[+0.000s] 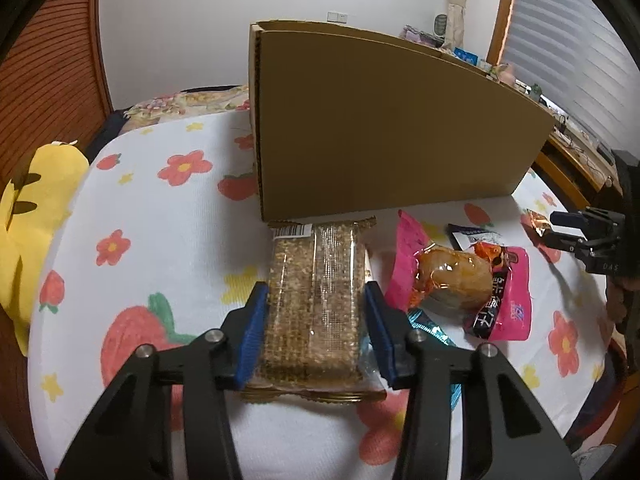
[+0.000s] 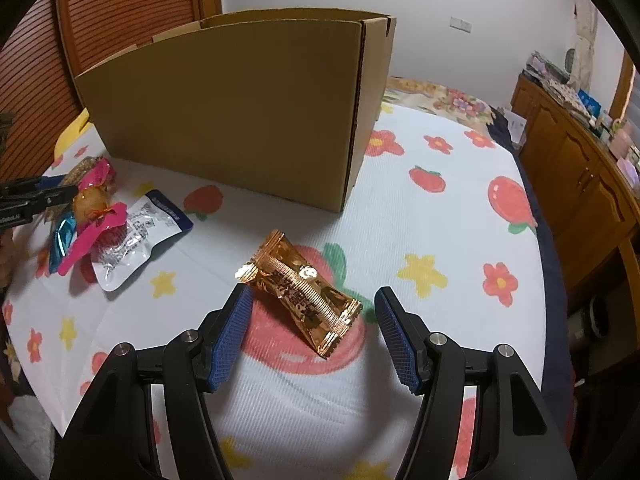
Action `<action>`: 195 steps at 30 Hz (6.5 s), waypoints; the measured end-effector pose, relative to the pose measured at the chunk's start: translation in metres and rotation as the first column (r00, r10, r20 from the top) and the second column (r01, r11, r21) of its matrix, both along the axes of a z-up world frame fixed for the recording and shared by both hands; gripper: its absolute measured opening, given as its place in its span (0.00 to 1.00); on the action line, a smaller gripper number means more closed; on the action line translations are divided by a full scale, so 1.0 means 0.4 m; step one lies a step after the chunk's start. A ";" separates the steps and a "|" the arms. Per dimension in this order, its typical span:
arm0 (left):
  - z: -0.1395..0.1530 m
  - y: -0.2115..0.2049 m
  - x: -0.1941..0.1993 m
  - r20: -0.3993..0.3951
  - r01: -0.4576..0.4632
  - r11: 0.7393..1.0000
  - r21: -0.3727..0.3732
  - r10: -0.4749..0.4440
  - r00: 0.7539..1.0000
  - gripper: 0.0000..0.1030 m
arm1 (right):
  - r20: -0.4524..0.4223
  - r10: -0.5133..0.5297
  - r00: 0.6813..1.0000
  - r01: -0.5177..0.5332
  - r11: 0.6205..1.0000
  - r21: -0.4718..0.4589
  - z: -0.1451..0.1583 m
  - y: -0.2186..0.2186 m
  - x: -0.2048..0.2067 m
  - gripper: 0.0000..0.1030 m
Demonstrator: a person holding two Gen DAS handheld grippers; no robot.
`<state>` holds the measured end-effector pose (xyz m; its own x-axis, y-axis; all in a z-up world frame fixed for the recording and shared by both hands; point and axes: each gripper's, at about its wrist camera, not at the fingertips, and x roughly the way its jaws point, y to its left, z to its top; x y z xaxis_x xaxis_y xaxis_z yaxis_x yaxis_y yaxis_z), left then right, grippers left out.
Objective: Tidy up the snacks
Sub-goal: 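Grasp the granola bar with the left tool, then carry the granola bar into the box with left tool while right tool carries gold wrapper, then open both tools over the box and pull them back to the table, then grasp the blue candy with left tool while right tool grasps pink-wrapped bread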
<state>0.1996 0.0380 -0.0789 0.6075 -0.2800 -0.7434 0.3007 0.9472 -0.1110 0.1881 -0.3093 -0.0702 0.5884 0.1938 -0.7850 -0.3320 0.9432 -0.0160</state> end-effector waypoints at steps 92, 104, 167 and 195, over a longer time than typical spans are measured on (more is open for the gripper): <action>0.318 -0.106 0.020 0.276 0.019 0.999 -0.045 -0.006 0.961 0.40 | 0.328 0.030 0.944 -0.075 0.989 0.127 0.312 0.107 -0.067 0.19; 0.338 -0.139 0.111 0.256 0.003 1.000 -0.010 -0.001 0.967 0.41 | 0.278 -0.020 0.960 -0.013 0.993 0.116 0.304 0.121 0.077 0.19; 0.235 -0.076 -0.009 0.268 -0.040 0.996 -0.085 0.061 0.961 0.92 | 0.223 0.153 0.963 -0.202 0.956 0.212 0.207 0.241 -0.026 0.45; 0.057 0.034 -0.144 0.125 -0.117 0.991 -0.070 0.125 0.984 0.92 | -0.003 0.337 0.941 -0.336 0.939 0.077 0.032 0.441 0.021 0.47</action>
<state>0.1422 0.0515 -0.0560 0.7290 -0.2416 -0.6405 0.2001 0.9700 -0.1382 0.1965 -0.1328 -0.0576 0.4665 0.4364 -0.7693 -0.6301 0.7744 0.0572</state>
